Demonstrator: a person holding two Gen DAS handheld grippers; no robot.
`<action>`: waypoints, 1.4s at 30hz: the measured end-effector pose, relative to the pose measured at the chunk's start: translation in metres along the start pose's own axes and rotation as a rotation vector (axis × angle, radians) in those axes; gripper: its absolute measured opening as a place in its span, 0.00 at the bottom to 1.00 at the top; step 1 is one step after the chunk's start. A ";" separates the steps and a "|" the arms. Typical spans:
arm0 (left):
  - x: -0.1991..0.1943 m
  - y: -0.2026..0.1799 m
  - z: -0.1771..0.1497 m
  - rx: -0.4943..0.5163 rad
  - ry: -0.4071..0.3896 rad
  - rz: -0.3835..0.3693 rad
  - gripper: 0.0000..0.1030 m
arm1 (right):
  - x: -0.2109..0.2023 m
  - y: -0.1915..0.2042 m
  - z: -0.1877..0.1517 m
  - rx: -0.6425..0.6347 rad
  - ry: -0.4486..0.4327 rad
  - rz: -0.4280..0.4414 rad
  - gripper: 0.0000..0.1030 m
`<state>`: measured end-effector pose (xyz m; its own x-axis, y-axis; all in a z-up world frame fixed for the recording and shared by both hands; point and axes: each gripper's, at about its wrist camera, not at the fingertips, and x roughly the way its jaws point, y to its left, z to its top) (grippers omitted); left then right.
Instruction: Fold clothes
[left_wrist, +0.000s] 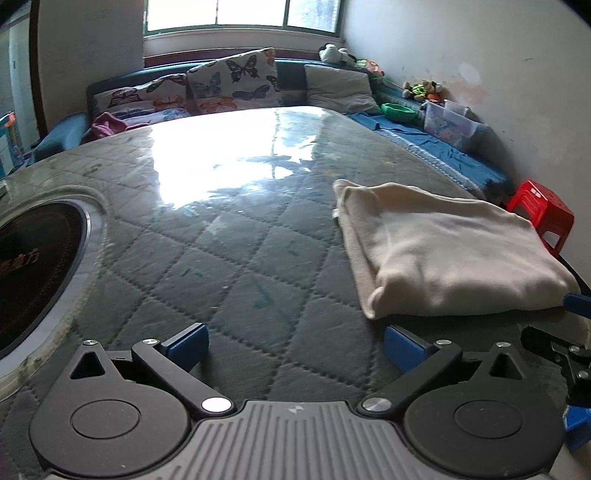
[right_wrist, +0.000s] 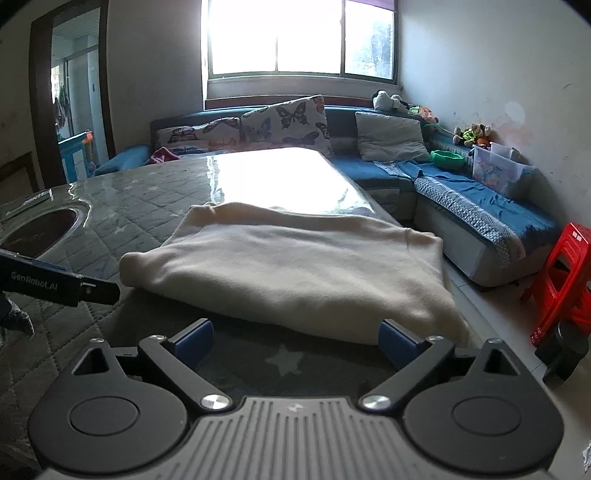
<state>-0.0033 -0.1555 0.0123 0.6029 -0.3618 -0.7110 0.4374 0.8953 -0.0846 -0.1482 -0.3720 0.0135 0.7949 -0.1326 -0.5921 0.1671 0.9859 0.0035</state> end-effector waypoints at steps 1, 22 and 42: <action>0.000 0.001 0.000 0.000 0.000 0.007 1.00 | 0.001 0.001 -0.001 -0.001 0.004 0.003 0.95; -0.010 0.009 -0.008 0.005 0.017 0.058 1.00 | 0.006 0.016 -0.007 -0.015 0.040 0.033 0.96; -0.026 0.006 0.002 -0.021 -0.047 -0.007 1.00 | 0.011 0.020 -0.006 -0.014 0.052 0.044 0.97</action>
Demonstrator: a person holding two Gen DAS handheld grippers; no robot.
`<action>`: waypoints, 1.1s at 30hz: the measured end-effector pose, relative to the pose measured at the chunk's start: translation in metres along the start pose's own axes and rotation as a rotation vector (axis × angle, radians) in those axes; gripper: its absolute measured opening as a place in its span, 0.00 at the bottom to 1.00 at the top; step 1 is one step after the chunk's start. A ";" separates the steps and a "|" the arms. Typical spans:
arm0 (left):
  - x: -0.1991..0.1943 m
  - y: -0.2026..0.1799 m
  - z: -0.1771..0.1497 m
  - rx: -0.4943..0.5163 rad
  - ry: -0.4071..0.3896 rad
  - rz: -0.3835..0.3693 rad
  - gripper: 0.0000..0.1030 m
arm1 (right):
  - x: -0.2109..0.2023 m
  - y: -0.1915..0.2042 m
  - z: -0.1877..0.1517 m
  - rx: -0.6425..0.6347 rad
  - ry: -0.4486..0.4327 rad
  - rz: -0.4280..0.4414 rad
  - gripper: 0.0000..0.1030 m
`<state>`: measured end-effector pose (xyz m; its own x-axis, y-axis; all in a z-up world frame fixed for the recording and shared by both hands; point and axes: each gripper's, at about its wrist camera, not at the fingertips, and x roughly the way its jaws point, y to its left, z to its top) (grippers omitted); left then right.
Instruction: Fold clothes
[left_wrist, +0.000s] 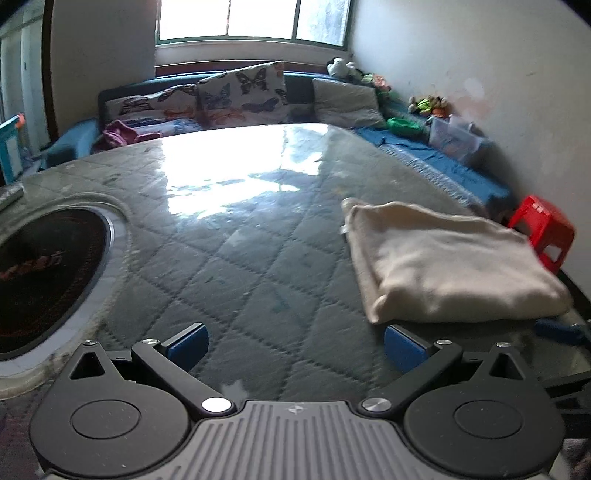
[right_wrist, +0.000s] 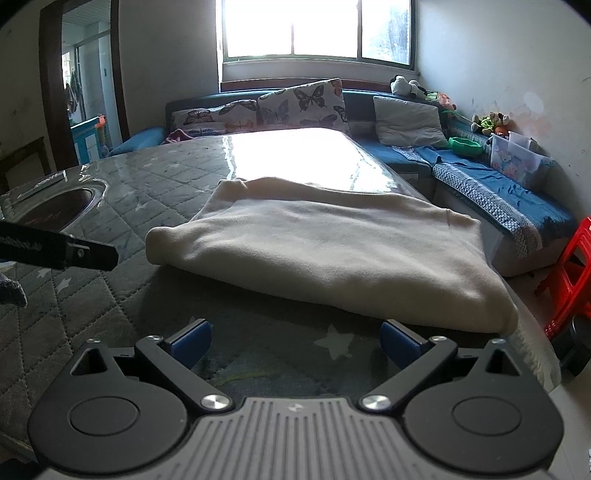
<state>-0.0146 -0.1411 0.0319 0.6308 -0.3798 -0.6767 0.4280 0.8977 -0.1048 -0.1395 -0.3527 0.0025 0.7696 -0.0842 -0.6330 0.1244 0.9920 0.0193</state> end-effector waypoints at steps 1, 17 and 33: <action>-0.001 -0.002 0.001 0.003 -0.003 -0.002 1.00 | 0.000 0.000 0.000 0.001 0.000 0.000 0.97; 0.002 -0.005 0.006 0.007 -0.015 0.006 1.00 | 0.006 0.000 0.001 0.018 0.006 -0.002 0.98; 0.015 -0.010 0.002 0.025 0.021 0.010 1.00 | 0.016 -0.001 0.007 0.044 -0.005 -0.022 1.00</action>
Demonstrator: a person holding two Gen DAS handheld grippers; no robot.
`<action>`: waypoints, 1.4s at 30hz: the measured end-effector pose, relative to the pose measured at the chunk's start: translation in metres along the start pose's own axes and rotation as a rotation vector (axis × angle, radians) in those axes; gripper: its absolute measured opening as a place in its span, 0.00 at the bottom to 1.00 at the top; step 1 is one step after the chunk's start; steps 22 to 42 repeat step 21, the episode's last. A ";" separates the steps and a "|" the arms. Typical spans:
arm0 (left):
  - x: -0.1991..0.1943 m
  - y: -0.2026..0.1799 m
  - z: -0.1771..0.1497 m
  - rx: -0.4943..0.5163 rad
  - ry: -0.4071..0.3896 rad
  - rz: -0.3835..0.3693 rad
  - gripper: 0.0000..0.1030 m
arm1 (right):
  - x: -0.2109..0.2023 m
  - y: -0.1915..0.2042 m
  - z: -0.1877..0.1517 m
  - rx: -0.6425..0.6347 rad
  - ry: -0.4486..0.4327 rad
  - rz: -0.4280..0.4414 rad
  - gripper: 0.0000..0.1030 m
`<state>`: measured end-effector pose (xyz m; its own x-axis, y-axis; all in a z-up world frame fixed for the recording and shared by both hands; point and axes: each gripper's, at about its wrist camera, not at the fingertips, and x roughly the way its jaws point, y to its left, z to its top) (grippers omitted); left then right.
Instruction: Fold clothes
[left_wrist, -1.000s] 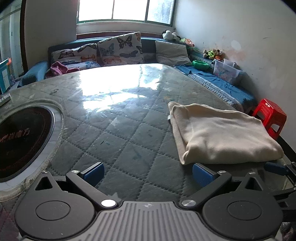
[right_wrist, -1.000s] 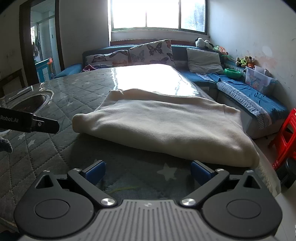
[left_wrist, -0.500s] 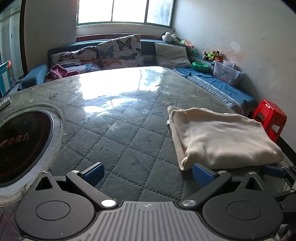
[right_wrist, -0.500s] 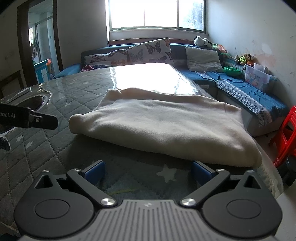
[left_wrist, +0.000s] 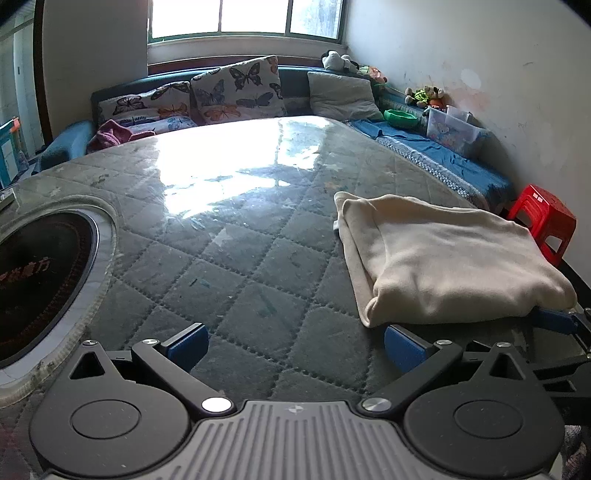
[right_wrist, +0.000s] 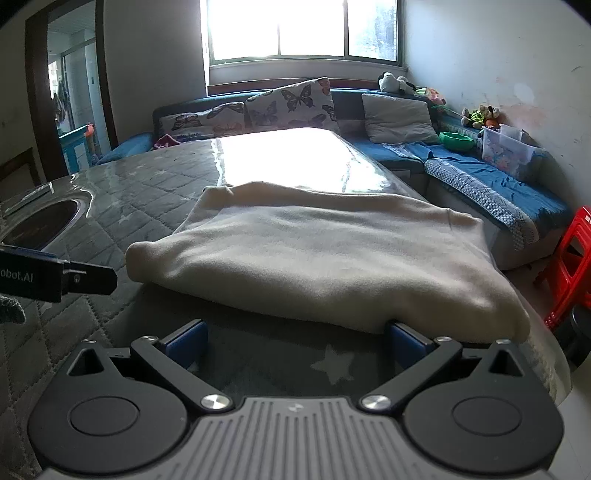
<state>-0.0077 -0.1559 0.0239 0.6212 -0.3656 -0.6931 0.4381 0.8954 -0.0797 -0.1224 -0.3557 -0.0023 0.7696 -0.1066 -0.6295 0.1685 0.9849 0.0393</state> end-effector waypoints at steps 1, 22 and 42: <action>0.000 0.000 0.000 0.000 0.000 0.000 1.00 | 0.000 0.000 0.000 0.001 0.000 0.000 1.00; 0.000 -0.003 0.005 0.003 -0.024 0.003 1.00 | 0.007 0.005 0.003 0.010 -0.009 -0.021 1.00; 0.000 -0.003 0.005 0.003 -0.024 0.003 1.00 | 0.007 0.005 0.003 0.010 -0.009 -0.021 1.00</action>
